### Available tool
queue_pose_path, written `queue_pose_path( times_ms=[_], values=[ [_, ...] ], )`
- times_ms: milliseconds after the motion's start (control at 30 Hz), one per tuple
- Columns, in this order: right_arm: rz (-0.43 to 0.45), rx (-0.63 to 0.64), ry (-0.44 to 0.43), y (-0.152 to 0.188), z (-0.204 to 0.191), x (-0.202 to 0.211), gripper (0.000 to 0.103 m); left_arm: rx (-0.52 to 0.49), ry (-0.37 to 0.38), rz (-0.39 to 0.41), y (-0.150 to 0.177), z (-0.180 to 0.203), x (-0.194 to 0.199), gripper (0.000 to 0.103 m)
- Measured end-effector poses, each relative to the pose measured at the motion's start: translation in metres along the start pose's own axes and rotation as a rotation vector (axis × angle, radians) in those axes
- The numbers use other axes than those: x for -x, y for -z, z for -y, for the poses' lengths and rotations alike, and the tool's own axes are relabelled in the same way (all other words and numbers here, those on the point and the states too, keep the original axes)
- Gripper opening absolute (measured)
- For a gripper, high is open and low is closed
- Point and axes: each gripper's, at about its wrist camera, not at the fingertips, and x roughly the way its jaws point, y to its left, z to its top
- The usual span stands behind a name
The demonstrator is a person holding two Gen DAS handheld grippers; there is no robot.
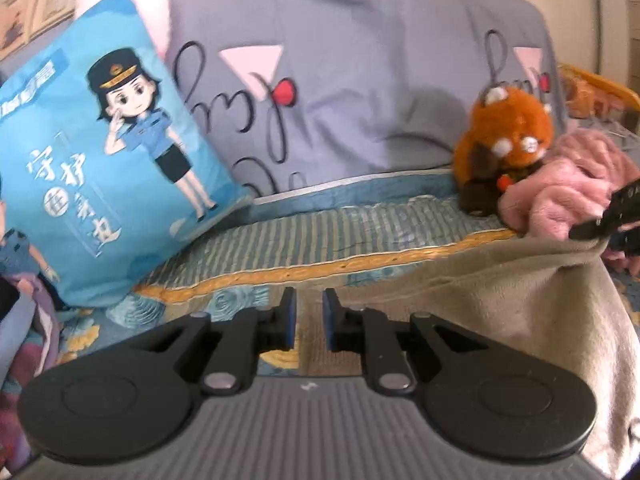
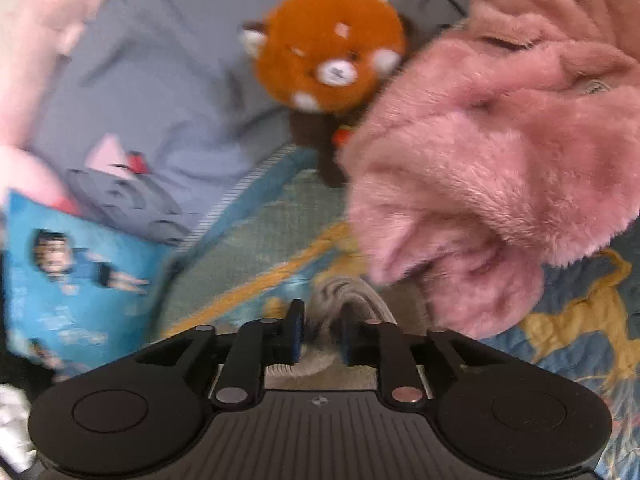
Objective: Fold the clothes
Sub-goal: 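Lay the held sweater end down onto the quilt with both grippers, then open both grippers and release the taupe sweater onto the quilt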
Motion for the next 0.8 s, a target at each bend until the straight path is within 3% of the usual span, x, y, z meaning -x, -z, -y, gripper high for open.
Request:
queue_pose_path(
  times_ms=[133, 233, 367, 433, 500, 533, 667, 733, 800],
  values=[
    [0.127, 0.013, 0.025, -0.001, 0.012, 0.016, 0.044, 0.045, 0.005, -0.008, 0.008, -0.004, 0.004, 0.015],
    [0.160, 0.082, 0.001, 0.001, 0.024, 0.044, 0.045, 0.022, 0.035, -0.012, 0.022, 0.004, 0.023, 0.018],
    [0.121, 0.164, -0.067, 0.025, 0.048, 0.087, 0.045, 0.021, 0.071, -0.050, 0.054, 0.011, 0.056, 0.018],
    [0.084, 0.181, -0.088, 0.048, 0.063, 0.107, 0.046, 0.068, 0.084, -0.092, 0.074, 0.009, 0.072, 0.032],
    [0.043, 0.173, -0.108, 0.073, 0.078, 0.123, 0.052, 0.113, 0.075, -0.132, 0.095, 0.008, 0.085, 0.033],
    [0.017, 0.157, -0.123, 0.088, 0.086, 0.130, 0.062, 0.133, 0.074, -0.155, 0.105, 0.008, 0.091, 0.034],
    [-0.034, 0.086, -0.180, 0.141, 0.107, 0.148, 0.066, 0.243, 0.064, -0.209, 0.133, 0.012, 0.116, 0.048],
    [-0.039, 0.014, -0.199, 0.163, 0.116, 0.150, 0.068, 0.302, 0.075, -0.221, 0.143, 0.016, 0.129, 0.070],
    [-0.054, -0.073, -0.207, 0.178, 0.122, 0.143, 0.068, 0.345, 0.064, -0.234, 0.148, 0.023, 0.139, 0.082]
  ],
)
